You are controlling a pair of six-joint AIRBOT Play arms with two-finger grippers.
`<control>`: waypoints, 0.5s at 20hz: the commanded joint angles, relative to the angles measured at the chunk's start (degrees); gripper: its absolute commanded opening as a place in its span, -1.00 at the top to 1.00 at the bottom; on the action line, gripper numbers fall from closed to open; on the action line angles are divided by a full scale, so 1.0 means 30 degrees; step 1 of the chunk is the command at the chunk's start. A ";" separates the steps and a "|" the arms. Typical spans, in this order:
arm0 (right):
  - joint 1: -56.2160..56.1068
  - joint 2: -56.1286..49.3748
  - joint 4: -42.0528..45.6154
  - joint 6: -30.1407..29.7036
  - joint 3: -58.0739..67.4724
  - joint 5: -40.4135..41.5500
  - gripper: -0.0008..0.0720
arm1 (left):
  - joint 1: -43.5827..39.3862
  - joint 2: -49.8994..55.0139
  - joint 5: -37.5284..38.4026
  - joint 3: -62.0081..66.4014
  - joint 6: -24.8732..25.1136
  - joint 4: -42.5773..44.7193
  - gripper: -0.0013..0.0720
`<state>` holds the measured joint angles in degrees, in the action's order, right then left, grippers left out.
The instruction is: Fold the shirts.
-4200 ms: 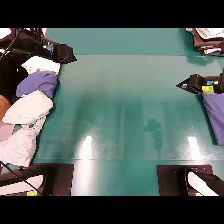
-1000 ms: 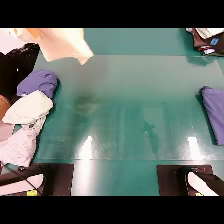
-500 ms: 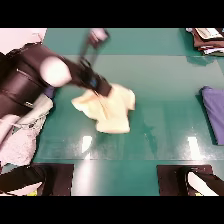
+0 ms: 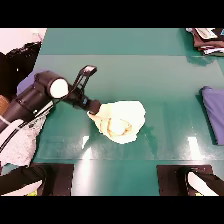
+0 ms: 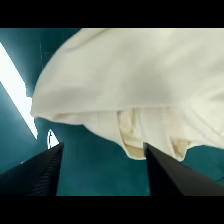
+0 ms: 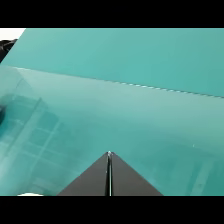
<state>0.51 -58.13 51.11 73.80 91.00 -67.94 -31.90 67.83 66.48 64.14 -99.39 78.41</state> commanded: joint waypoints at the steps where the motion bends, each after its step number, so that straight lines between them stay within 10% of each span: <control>1: -0.0015 0.0000 0.0000 0.0007 0.0015 -0.0051 0.94 | 0.0568 -0.1377 -0.2229 -0.4364 -0.0393 -0.3133 -0.64; 10: -0.0015 0.0000 -0.0007 0.0007 0.0015 -0.0058 0.94 | 0.0568 -0.0852 -1.0513 -0.9850 -0.0211 -1.0134 -0.64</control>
<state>0.51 -58.13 51.13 73.80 91.02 -68.14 -30.28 64.31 41.21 37.52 -100.38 53.54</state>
